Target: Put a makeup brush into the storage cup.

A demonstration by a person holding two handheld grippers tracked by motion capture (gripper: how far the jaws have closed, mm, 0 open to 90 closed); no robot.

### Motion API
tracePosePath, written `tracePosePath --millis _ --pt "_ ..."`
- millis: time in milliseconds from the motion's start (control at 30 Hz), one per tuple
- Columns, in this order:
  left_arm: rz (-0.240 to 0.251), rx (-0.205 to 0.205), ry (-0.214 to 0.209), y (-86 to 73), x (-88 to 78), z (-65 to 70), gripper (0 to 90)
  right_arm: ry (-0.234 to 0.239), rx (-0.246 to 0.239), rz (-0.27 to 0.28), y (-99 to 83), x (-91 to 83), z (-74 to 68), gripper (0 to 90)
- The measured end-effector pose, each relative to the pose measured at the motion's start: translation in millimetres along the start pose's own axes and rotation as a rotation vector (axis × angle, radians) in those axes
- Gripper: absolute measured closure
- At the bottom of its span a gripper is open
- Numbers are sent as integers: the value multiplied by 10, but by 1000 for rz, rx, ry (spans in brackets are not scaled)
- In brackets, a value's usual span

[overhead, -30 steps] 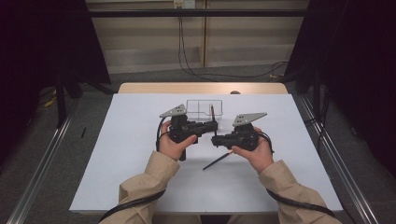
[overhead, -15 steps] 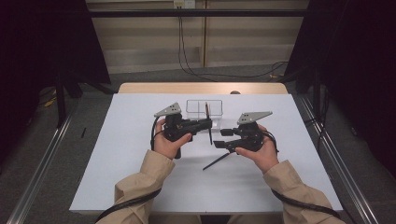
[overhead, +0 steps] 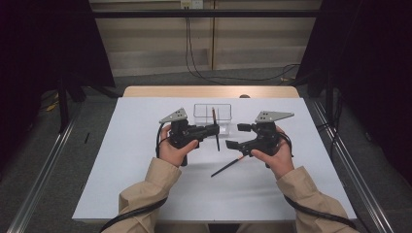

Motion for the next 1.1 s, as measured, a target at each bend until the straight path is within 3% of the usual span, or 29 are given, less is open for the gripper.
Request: tracePosePath --millis 300,500,700,867,1100 --pt "-9 -1 1 -42 29 -3 836 -21 1 50 118 -39 -1 78" --pt "-15 9 -9 -26 62 27 836 -11 -3 76 181 -35 -22 120" --pt "-22 21 -15 -3 87 62 836 11 -10 97 262 -13 -43 244" --pt "-25 21 -16 -1 88 66 836 -11 -31 116 321 -16 -61 338" --pt "-31 30 -16 -8 103 78 836 -6 -36 123 353 9 -67 454"
Point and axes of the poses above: each handheld gripper's, and its own axes: x roughly forward along the jaws, y roughly out of its top, z roughly to its right, the point moved 1 cm from there along x, roughly forward along the jaws, and after that the axes turned 5 degrees about -z, right-handed, at the moved point
